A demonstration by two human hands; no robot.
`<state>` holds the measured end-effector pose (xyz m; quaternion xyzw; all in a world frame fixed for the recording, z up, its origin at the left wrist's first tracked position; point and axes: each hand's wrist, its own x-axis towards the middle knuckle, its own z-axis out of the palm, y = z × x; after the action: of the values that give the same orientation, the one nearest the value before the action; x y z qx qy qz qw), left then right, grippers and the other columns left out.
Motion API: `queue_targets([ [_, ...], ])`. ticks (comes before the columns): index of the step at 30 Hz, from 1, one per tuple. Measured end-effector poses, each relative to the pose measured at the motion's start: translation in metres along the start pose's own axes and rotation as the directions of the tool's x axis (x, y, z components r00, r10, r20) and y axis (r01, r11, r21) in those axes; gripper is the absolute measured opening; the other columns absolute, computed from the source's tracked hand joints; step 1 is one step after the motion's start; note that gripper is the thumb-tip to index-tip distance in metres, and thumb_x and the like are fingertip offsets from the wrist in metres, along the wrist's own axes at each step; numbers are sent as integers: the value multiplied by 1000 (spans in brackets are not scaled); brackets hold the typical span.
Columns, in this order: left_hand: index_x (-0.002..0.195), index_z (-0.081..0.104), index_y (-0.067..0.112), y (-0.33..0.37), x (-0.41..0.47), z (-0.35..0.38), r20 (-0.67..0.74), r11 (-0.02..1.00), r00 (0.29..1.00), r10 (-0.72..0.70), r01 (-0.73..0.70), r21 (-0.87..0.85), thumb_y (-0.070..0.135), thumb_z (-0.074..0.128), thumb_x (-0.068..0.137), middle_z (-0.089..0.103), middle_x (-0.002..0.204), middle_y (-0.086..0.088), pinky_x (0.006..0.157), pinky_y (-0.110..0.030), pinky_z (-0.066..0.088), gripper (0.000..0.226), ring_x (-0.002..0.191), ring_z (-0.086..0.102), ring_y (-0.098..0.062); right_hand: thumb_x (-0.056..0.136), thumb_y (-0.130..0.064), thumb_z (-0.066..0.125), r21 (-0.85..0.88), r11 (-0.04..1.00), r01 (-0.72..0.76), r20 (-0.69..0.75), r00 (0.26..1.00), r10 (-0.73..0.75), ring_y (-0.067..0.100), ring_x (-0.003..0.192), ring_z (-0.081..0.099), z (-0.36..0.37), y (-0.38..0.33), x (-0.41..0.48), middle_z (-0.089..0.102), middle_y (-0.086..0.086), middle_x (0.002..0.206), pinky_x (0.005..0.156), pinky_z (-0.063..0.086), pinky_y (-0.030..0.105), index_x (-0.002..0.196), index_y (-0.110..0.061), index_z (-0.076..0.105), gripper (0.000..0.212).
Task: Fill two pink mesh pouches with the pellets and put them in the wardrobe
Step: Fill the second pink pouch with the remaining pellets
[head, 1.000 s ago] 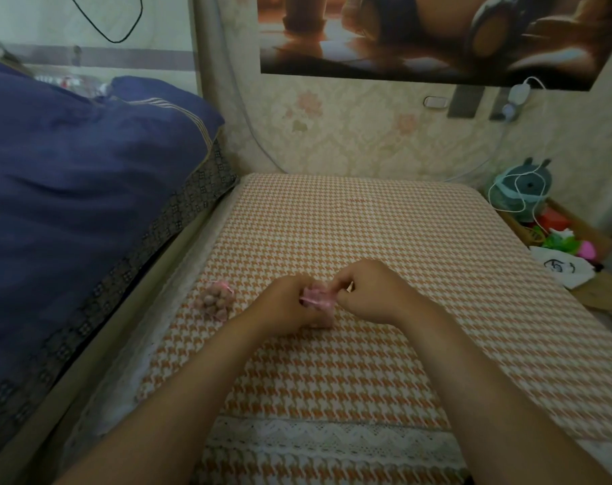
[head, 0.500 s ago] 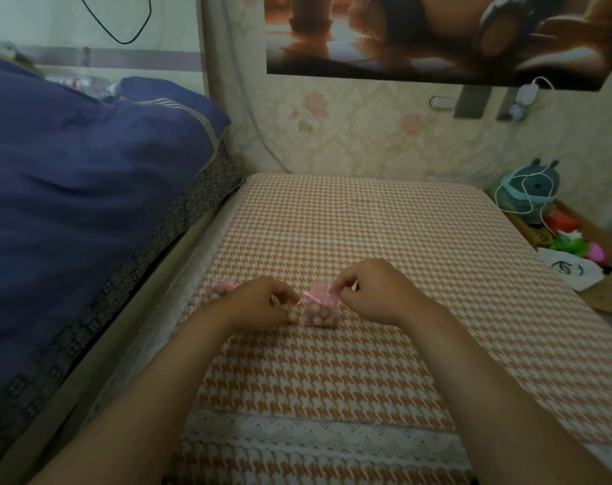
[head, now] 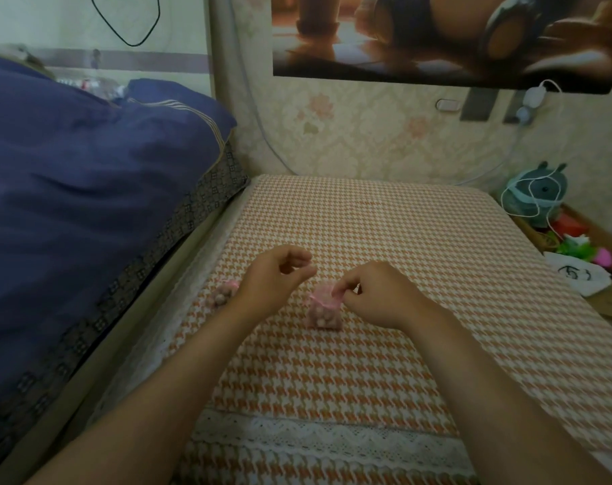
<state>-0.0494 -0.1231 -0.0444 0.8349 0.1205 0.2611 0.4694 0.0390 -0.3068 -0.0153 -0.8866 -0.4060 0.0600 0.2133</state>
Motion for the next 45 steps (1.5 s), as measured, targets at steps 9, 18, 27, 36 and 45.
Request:
queue_targets([
  [9,93,75,31,9,-2,15,187,970,974,124,-159,185,30,75,84,69,93,18,82,-31,53,10,87,62,-4,87,-27,57,-35,999,16,3,1000,-16,6,65,60,-4,-1,-3,70,-10,77,61,50,27,89,-37,78,24],
  [18,122,57,29,1,-6,3,337,992,936,-105,122,-32,23,71,87,70,103,2,79,-39,57,39,90,68,-18,87,-29,59,-17,1000,19,-2,1000,-20,6,82,66,-3,1,0,74,-15,91,73,57,32,90,-36,79,22],
  [27,106,74,21,-5,-9,-1,323,964,946,-15,-72,255,23,79,80,69,85,15,65,-6,45,27,72,61,12,85,-21,68,159,987,-1,1,1000,1,4,77,62,5,7,-1,67,-13,89,77,58,38,95,-39,68,21],
  [36,138,47,29,-8,-12,12,490,990,865,-107,48,132,45,87,61,62,127,7,93,-33,54,88,111,62,-7,92,-30,59,28,997,77,68,995,-79,7,88,64,8,-3,1,72,-16,109,80,56,36,111,-45,73,28],
  [45,93,70,27,-10,-11,22,383,991,924,-21,-30,127,33,90,64,72,86,7,71,-29,56,36,78,67,-6,89,-37,61,-33,998,52,60,997,-50,9,89,64,2,-1,0,71,-15,103,80,55,36,105,-48,73,22],
])
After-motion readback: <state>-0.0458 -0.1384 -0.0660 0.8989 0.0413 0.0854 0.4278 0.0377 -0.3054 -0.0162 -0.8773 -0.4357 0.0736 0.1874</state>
